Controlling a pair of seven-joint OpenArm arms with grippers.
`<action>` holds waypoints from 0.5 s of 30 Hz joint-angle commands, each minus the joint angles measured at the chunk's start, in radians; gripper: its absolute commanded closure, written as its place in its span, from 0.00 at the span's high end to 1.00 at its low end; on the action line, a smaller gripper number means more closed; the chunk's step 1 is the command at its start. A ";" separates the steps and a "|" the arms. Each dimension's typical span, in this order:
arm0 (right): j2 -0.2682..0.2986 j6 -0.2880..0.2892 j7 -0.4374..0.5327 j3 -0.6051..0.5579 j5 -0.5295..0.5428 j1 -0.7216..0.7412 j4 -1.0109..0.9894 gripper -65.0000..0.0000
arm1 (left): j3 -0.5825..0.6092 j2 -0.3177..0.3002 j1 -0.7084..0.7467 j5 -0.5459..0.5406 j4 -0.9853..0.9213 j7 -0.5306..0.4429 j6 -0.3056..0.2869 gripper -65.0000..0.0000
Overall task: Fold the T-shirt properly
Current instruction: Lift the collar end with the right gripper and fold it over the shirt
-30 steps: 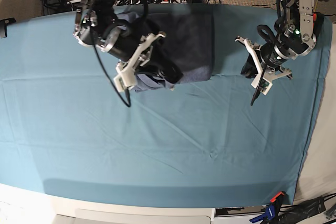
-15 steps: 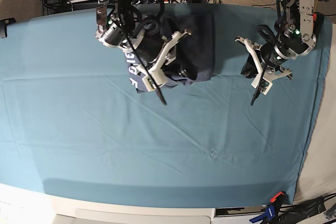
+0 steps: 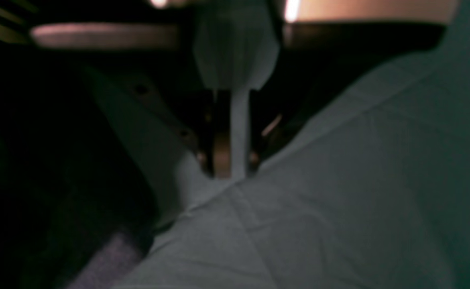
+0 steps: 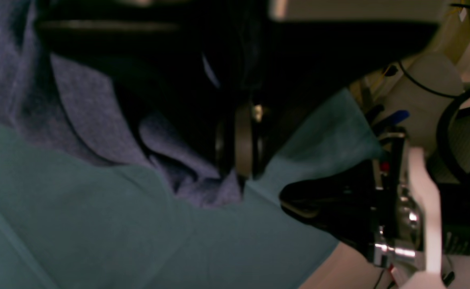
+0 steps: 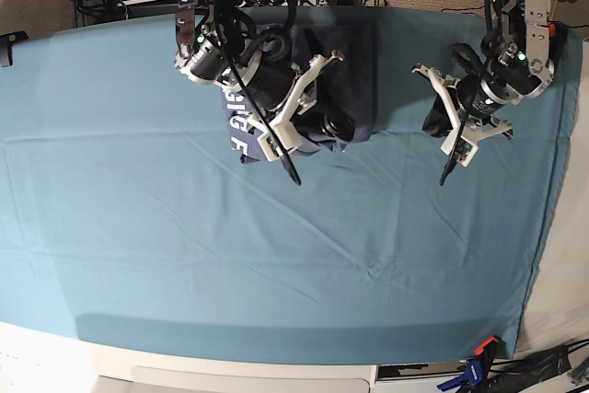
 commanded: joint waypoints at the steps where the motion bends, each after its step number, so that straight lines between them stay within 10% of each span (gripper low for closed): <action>1: -0.010 0.008 0.029 -0.005 0.042 0.009 0.017 0.16 | -0.006 -0.011 -0.007 -0.011 0.018 -0.019 0.000 0.13; 4: -0.010 0.034 0.026 -0.005 0.112 0.010 0.017 0.31 | -0.006 -0.011 -0.008 -0.011 0.018 -0.035 0.000 0.13; 15: -0.010 0.103 -0.087 0.000 0.310 0.090 0.018 0.31 | -0.006 -0.011 -0.010 -0.049 0.018 -0.042 0.000 0.13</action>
